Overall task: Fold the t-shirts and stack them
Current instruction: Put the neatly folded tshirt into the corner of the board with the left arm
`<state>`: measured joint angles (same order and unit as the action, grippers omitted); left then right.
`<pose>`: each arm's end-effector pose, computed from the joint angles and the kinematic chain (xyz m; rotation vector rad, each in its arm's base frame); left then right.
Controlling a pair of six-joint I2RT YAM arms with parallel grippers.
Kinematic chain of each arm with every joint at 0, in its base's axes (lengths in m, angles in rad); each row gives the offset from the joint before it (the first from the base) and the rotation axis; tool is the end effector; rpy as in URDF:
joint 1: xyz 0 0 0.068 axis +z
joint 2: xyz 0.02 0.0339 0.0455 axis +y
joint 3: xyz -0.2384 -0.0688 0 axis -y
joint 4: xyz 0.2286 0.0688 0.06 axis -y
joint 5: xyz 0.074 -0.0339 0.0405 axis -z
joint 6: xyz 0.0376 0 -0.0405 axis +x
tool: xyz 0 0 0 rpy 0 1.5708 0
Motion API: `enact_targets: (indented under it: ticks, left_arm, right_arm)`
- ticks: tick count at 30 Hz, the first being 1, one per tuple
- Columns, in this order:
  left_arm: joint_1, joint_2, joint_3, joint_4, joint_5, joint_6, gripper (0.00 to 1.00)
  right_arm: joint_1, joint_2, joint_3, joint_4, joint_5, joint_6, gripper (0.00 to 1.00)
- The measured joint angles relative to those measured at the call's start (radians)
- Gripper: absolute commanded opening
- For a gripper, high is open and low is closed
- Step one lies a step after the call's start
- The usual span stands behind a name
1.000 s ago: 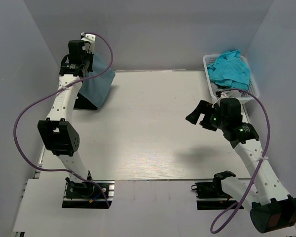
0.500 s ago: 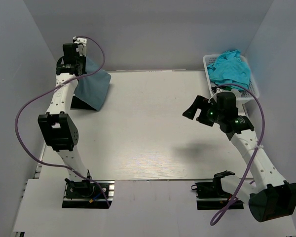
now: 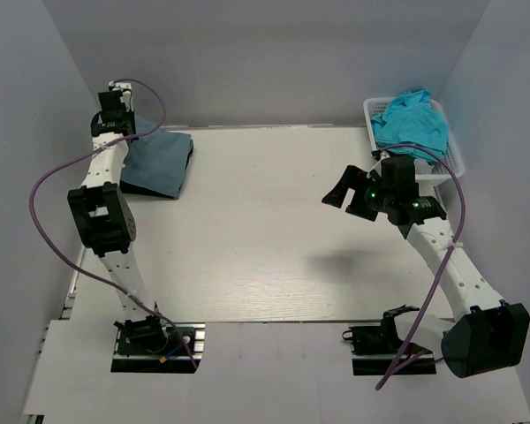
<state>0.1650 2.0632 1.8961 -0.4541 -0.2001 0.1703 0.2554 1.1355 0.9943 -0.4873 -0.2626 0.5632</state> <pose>0.4508 0.0826 0.2802 -0.1079 2.2046 0.4072 0.2331 0.0710 0.2920 0.1971 2.2669 0.7353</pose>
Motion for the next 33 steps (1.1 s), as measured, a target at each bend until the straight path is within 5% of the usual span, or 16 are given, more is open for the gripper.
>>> enact_targets:
  ticks: [3,4,5,6,15,25,29,33]
  left_arm:
    - [0.025,0.044,0.0,0.029,-0.003,-0.008,0.0]
    - [0.035,0.06,0.0,0.037,-0.008,-0.011,0.09]
    - [0.041,0.073,0.0,0.043,-0.018,-0.013,0.28]
    - [0.045,0.085,0.0,0.047,-0.031,-0.013,0.99]
    - [0.06,0.118,0.007,0.071,-0.154,-0.068,0.99]
    - [-0.004,-0.104,0.002,-0.079,-0.024,-0.242,0.99]
    - [-0.139,-0.293,-0.119,-0.1,-0.008,-0.342,0.99]
    - [-0.397,-0.474,-0.414,-0.043,0.027,-0.451,0.99]
  right_arm:
    - [0.0,0.039,0.015,0.005,-0.013,0.0,0.91]
    - [0.0,0.053,0.02,0.006,-0.018,0.0,0.91]
    - [0.0,0.065,0.023,0.009,-0.022,0.0,0.91]
    - [0.0,0.077,0.025,0.013,-0.027,0.0,0.91]
    - [0.0,0.128,0.025,0.021,-0.047,-0.002,0.91]
    - [0.0,-0.006,-0.07,0.081,-0.074,-0.009,0.91]
    - [0.0,-0.102,-0.151,0.094,-0.082,-0.016,0.91]
    - [0.0,-0.193,-0.238,0.087,-0.074,-0.027,0.91]
